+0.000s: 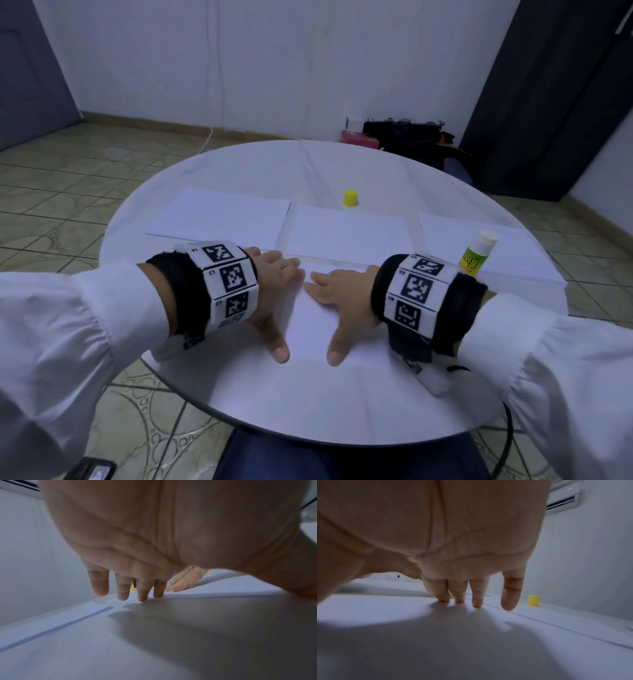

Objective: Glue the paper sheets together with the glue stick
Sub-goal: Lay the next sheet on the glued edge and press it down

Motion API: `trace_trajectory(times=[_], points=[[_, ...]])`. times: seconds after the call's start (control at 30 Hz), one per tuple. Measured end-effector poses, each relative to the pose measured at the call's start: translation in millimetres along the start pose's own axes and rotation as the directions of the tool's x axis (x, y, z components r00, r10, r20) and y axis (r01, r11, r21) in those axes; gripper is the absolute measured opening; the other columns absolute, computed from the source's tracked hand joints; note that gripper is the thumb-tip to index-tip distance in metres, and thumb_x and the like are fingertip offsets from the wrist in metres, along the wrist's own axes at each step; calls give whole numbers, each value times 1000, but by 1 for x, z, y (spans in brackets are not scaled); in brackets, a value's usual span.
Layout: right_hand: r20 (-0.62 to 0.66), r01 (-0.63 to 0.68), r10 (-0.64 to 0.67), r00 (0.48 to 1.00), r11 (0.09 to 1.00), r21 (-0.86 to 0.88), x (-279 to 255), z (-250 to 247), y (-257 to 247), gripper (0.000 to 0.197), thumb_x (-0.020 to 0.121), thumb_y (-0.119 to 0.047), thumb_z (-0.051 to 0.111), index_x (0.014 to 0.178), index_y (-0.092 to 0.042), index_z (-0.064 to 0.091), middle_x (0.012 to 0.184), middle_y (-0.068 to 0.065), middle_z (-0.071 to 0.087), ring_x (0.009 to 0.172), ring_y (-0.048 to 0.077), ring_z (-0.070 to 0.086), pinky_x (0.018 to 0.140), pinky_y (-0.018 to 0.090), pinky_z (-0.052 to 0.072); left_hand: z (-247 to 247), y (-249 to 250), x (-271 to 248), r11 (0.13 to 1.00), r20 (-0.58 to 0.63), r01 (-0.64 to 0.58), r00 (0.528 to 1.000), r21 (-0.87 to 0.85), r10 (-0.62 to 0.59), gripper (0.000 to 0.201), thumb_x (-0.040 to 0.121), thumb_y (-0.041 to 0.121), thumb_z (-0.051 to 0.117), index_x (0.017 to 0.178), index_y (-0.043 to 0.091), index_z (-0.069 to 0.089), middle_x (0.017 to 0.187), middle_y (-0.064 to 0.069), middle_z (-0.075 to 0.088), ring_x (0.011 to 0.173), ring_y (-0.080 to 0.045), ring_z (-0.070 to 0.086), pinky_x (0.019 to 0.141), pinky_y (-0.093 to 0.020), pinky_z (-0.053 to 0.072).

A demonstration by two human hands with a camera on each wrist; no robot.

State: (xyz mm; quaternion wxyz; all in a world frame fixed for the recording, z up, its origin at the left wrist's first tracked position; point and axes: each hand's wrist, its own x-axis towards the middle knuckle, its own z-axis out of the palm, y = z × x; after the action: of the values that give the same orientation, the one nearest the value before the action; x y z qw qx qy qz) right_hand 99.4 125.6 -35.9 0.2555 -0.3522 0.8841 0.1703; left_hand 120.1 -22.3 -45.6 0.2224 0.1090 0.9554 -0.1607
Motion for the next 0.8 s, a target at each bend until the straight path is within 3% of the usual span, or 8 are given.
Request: trace_trajectory(times=[0.2, 0.37, 0.63, 0.8], points=[[90, -143, 135, 987, 986, 91, -21, 12, 46, 127, 67, -50, 79, 151, -22, -13, 158, -6, -17, 146, 15, -8, 116, 35, 4, -1, 0, 0, 1000, 10, -7, 1000, 19, 6, 129, 56, 77, 69, 152, 22, 3, 160, 7, -3, 148, -15, 0, 119, -41, 7], [153, -221, 199, 968, 964, 146, -48, 39, 79, 132, 65, -47, 81, 149, -19, -17, 157, -6, -21, 145, 12, -11, 119, 38, 1, 2, -2, 2, 1000, 2, -12, 1000, 23, 11, 131, 52, 79, 70, 151, 24, 4, 160, 7, -1, 147, -15, 6, 118, -42, 12], [141, -195, 158, 977, 931, 309, -66, 63, 104, 125, 70, -36, 81, 150, -16, -14, 156, -7, -21, 145, 11, -11, 117, 28, -1, -4, -1, 6, 998, 29, -7, 1000, 68, 5, 135, 50, 83, 67, 152, 22, 3, 159, 8, 7, 145, -16, 12, 118, -38, 13], [107, -182, 158, 982, 943, 279, -64, 65, 104, 125, 70, -38, 80, 150, -16, -13, 156, -7, -20, 145, 11, -11, 119, 31, 1, -13, 25, 2, 998, 57, -45, 997, 37, 43, 133, 59, 87, 56, 152, 17, -7, 161, 4, -2, 148, -17, 3, 120, -40, 9]])
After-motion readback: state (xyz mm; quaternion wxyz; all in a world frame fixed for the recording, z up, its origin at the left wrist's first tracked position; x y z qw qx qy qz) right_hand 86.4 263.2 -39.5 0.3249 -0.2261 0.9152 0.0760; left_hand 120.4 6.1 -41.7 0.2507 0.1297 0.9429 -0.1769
